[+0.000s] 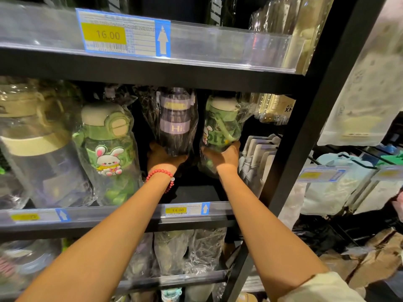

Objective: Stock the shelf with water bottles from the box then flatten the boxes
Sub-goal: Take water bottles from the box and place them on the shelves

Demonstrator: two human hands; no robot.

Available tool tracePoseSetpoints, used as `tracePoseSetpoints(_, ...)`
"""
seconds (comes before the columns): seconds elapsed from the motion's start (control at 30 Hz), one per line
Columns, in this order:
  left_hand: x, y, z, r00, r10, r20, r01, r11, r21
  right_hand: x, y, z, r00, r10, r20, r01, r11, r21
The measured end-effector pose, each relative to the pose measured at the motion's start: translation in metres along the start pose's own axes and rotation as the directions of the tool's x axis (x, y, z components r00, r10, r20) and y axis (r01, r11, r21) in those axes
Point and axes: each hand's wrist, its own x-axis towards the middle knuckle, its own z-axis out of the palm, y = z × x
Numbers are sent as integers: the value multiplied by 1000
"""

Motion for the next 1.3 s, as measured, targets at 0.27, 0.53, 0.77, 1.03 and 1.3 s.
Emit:
tracePoseSetpoints(0.27, -7, -2, -3, 999, 19, -29, -19, 1000, 20, -5, 1, -5, 1000, 6, 10, -6, 1000, -6)
tracePoseSetpoints(0.53, -6, -11, 2, 999, 39, -19, -38, 999, 32, 0, 7, -1, 997, -5, 71, 23, 970, -244)
tracePoseSetpoints(0.77, -4, -17, 4, 992, 100, -79, -101, 995, -8, 0, 10, 6, 995, -46, 89, 64, 974, -218)
tracePoseSetpoints(1.03, -8, -15, 0, 994, 77, -78, -76, 997, 9, -6, 2, 4, 993, -35, 113, 61, 970, -234)
tracePoseSetpoints(1.3, -37, 7, -13, 997, 45, -68, -44, 999, 21, -26, -3, -9, 997, 30, 75, -25, 998, -65)
